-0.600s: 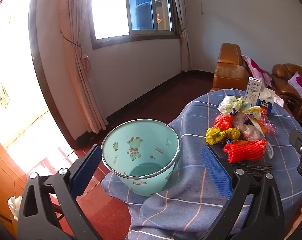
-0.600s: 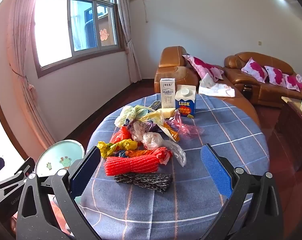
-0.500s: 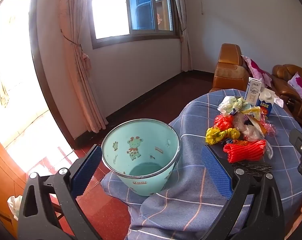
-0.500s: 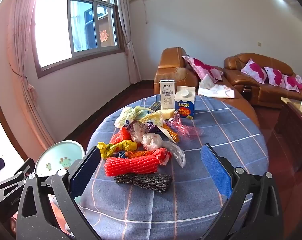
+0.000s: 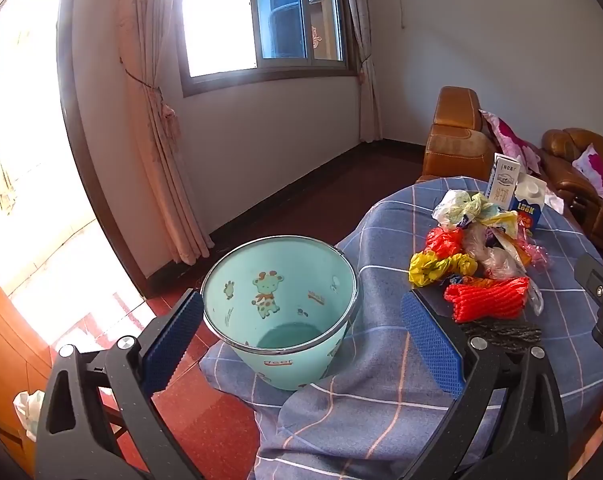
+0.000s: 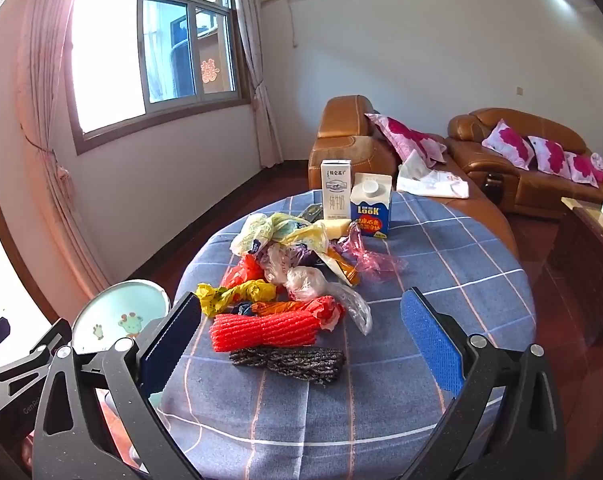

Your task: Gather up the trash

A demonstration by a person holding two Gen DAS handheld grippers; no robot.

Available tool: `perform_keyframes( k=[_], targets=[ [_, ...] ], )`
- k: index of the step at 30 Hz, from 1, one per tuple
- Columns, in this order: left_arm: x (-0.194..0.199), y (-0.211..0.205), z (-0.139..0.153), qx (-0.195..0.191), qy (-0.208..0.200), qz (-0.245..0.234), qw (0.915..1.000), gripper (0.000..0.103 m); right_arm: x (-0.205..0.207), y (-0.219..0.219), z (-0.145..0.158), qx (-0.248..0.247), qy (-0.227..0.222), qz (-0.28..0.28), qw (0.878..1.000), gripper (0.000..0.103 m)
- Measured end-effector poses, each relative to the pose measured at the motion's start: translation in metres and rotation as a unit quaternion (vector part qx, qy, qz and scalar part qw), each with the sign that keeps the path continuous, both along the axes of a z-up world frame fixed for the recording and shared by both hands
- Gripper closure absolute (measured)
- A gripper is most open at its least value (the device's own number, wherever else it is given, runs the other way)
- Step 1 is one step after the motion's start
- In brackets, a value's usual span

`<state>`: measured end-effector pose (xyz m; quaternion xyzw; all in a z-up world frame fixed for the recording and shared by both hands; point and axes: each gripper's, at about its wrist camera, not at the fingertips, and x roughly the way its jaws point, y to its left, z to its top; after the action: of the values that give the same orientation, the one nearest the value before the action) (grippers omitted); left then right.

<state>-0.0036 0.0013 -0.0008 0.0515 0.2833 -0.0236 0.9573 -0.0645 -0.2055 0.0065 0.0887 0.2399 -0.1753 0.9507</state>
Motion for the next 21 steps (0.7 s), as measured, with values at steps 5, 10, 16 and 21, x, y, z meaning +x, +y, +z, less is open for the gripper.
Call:
perform_keyframes(
  k=[5, 10, 16, 21],
  targets=[
    [-0.0001, -0.0003, 0.0013, -0.001, 0.000, 0.000, 1.0000, 0.006, 0.0008, 0.0003, 0.0010, -0.001, 0.001, 0.001, 1.000, 0.005],
    [-0.0012, -0.0016, 0.0026, -0.002, -0.002, -0.001, 1.0000, 0.006, 0.0007, 0.0006, 0.0017, 0.001, 0.001, 0.001, 1.000, 0.005],
    [-0.0025, -0.0020, 0.0041, -0.002, -0.004, -0.002, 1.0000, 0.006, -0.0005, 0.0016, 0.0048, 0.001, -0.002, 0.002, 1.000, 0.005],
    [-0.0030, -0.0019, 0.0050, -0.003, -0.005, -0.002, 1.0000, 0.006, -0.0012, 0.0013, 0.0043, 0.000, -0.003, 0.003, 1.000, 0.005]
  ],
)
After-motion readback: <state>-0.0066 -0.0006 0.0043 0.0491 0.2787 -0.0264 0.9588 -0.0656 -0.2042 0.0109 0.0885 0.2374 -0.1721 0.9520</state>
